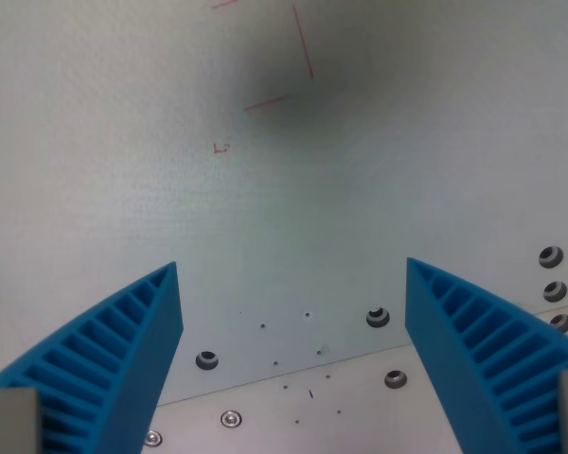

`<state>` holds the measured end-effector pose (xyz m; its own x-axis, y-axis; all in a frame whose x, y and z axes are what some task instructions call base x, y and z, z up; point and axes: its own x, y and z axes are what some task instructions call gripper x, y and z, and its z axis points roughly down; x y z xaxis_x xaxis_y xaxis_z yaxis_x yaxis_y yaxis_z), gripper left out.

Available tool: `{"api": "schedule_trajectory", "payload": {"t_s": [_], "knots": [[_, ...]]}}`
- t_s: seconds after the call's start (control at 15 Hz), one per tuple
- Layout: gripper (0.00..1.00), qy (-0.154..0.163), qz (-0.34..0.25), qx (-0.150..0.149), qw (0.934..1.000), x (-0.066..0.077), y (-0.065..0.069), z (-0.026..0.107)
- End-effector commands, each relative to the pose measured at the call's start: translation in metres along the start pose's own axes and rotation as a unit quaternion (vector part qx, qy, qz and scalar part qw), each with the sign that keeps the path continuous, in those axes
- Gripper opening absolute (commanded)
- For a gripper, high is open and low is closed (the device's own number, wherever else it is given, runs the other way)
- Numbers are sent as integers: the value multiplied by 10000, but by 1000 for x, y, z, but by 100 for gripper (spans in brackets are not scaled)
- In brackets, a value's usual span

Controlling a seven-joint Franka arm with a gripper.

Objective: Move in gripper positive z

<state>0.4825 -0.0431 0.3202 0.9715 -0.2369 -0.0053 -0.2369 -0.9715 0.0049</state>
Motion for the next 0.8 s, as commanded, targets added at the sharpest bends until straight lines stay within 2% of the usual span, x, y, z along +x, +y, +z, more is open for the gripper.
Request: {"api": "schedule_trajectory", "payload": {"t_s": [0.07,0.8], "knots": [[100,23,1,4,10000,0,0,2],[100,23,1,4,10000,0,0,57]]}}
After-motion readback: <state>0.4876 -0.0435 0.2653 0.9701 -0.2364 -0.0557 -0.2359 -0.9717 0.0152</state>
